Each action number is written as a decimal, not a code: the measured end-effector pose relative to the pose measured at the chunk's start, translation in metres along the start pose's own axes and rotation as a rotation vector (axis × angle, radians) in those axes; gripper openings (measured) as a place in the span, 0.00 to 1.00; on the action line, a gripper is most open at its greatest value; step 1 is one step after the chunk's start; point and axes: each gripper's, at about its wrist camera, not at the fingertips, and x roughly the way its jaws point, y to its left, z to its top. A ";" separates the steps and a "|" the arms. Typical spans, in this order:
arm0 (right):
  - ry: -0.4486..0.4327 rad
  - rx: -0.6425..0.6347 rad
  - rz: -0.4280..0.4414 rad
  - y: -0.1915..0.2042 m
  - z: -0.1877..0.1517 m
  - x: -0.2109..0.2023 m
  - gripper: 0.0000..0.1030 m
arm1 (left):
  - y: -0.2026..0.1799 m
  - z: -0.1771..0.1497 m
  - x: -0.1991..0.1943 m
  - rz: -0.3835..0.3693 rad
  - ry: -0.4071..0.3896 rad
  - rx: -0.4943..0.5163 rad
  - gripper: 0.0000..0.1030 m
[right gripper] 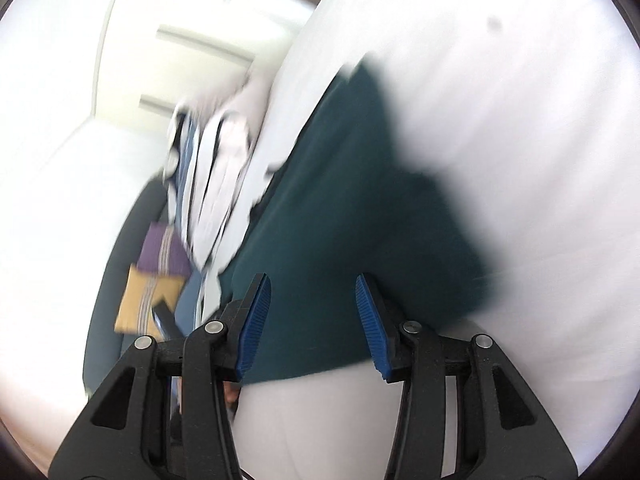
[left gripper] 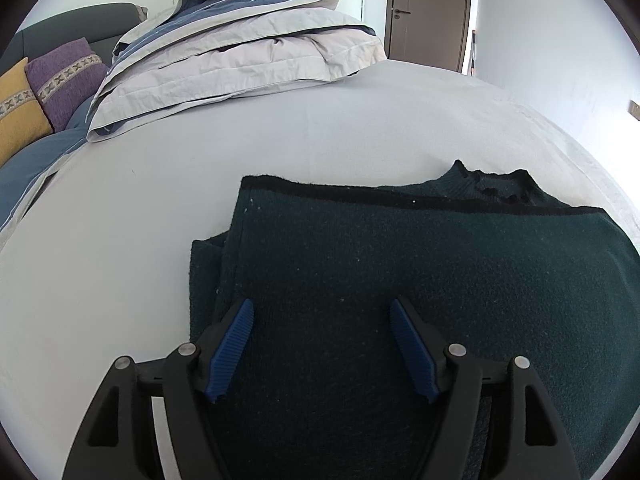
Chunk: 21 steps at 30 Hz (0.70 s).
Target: Fold small clothes
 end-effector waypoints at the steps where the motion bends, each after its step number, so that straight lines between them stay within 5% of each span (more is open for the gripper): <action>1: -0.032 0.006 -0.015 -0.005 0.005 -0.017 0.43 | 0.000 0.000 0.000 -0.002 -0.001 -0.002 0.72; 4: -0.096 0.006 -0.059 -0.014 0.019 -0.054 0.59 | 0.003 -0.001 0.001 -0.019 -0.001 -0.015 0.73; 9: -0.096 -0.002 -0.080 -0.020 0.038 -0.074 0.59 | 0.006 0.000 0.000 -0.048 0.006 -0.036 0.73; 15: 0.000 -0.082 -0.108 0.005 0.049 -0.034 0.59 | 0.003 0.009 -0.020 -0.047 0.056 -0.077 0.73; 21: 0.051 -0.039 -0.134 0.007 0.063 0.019 0.57 | -0.046 0.000 -0.047 -0.237 0.063 -0.042 0.73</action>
